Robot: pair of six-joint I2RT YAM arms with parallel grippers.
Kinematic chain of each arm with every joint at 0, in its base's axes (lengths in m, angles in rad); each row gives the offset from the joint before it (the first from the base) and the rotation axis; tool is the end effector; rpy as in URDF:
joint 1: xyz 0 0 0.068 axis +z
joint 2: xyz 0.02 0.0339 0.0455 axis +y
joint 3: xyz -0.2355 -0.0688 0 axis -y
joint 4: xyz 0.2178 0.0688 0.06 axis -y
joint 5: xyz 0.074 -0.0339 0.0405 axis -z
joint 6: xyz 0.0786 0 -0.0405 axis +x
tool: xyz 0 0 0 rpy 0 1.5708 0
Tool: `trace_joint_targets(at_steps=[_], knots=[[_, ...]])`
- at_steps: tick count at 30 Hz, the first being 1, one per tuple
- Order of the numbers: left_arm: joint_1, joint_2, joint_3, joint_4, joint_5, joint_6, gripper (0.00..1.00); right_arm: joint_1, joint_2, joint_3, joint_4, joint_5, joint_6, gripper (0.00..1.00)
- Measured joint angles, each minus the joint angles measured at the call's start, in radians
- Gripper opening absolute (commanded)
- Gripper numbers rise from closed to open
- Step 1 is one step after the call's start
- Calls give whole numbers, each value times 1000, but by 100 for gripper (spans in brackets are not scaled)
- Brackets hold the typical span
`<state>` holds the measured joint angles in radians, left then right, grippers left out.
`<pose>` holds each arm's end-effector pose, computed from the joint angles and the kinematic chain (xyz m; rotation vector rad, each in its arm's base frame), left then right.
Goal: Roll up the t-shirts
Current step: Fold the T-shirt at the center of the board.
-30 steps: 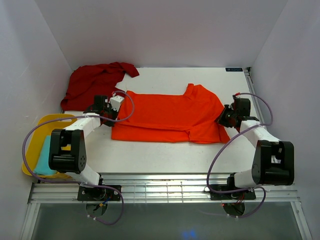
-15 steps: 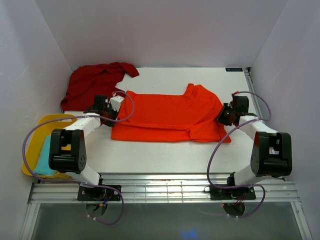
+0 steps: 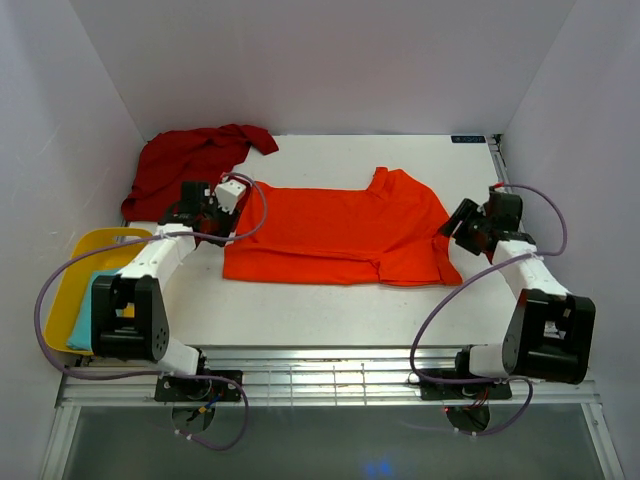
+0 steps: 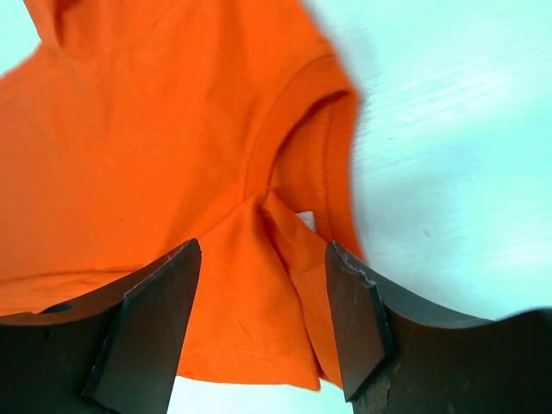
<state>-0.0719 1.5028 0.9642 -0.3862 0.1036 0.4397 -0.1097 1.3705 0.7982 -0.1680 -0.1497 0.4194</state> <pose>0.3120 -0.0306 0.1667 0.6714 2.3964 0.0255 0.3002 -0.0213 0.1744 0.5331 2.2617 0.3300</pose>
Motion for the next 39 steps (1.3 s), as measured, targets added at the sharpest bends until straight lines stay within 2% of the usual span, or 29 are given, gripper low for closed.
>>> trace_joint_targets(at_steps=[4, 8, 11, 14, 19, 21, 22, 24, 25, 26, 27, 28, 37, 39], knots=[[-64, -124, -21, -20, -101, 53, 54, -100, -86, -58, -21, -32, 39, 64], [-226, -214, -145, -31, -190, 107, 56, -111, -114, -130, -61, -43, 51, 64], [-330, -226, -260, -77, -192, 142, 58, -109, -137, -180, -88, -34, 51, 64], [-336, -225, -314, -113, -195, 155, 58, -112, -161, -209, -102, -18, 49, 64], [-333, -177, -321, -59, -228, 167, 57, -118, -164, -227, -109, -6, 46, 64], [-333, -150, -323, -29, -245, 174, 56, -119, -159, -233, -108, 0, 43, 60], [-333, -142, -324, -13, -254, 178, 54, -120, -153, -234, -109, 7, 42, 58], [-333, -139, -331, 15, -266, 183, 46, -120, -137, -237, -107, 18, 35, 40], [-333, -137, -334, 27, -271, 184, 32, -121, -129, -238, -107, 25, 32, 32], [-333, -134, -337, 35, -276, 180, 23, -123, -122, -238, -108, 34, 31, 14], [-333, -131, -340, 42, -282, 183, 14, -126, -119, -238, -108, 40, 25, 8], [-333, -130, -343, 48, -285, 186, 0, -131, -118, -238, -107, 45, 24, 8], [-333, -188, -388, 80, -299, 226, 0, -157, -115, -220, -107, 86, 14, 8], [-333, -219, -397, 78, -299, 235, 0, -162, -116, -216, -106, 89, 16, 25]])
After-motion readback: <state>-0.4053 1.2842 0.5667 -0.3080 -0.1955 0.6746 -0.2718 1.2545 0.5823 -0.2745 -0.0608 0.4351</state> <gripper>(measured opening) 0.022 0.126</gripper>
